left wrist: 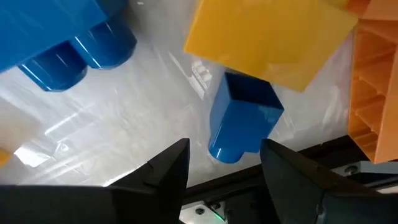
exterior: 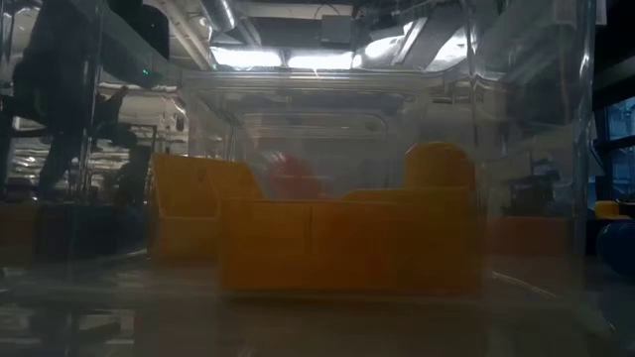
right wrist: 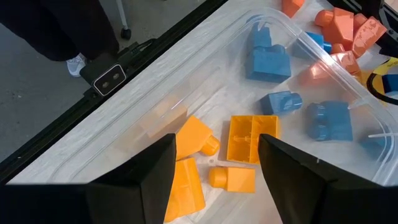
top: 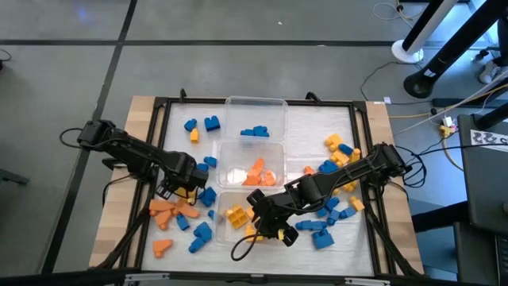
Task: Sort blocks
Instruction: Put the blue game piece into the top transparent bin
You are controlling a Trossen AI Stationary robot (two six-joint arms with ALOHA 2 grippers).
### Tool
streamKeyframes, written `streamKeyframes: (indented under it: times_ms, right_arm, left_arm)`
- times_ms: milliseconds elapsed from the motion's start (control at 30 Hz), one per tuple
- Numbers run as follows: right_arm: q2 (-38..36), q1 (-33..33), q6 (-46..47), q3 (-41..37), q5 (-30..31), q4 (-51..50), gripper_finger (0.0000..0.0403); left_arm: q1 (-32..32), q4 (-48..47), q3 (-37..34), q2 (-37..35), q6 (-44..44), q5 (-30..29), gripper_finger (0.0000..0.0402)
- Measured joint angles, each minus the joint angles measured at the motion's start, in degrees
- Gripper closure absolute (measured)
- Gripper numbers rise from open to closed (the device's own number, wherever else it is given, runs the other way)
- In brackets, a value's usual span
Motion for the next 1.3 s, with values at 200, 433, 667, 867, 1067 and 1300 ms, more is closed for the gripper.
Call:
streamKeyframes:
  times_ms: [200,433,667,867,1067,1300]
  right_arm:
    - [0.0,0.0,0.0,0.0,0.0,0.0,0.0173]
    - [0.0,0.0,0.0,0.0,0.0,0.0,0.0173]
    - [0.0,0.0,0.0,0.0,0.0,0.0,0.0173]
    - [0.0,0.0,0.0,0.0,0.0,0.0,0.0173]
    - [0.0,0.0,0.0,0.0,0.0,0.0,0.0173]
    - [0.0,0.0,0.0,0.0,0.0,0.0,0.0173]
  left_arm:
    - [0.0,-0.5,-1.0,-0.1,1.0,2.7,0.0215]
    - [-1.6,0.9,-2.7,-0.1,2.2,4.1,0.0215]
    - [-1.9,4.6,-3.1,0.0,1.0,1.8,0.0215]
    - [-1.9,7.0,-3.2,-0.1,1.0,1.7,0.0215]
    - [-1.9,10.3,-3.2,-0.1,1.2,1.7,0.0215]
    - [-1.9,10.5,-3.2,0.3,1.2,1.7,0.0215]
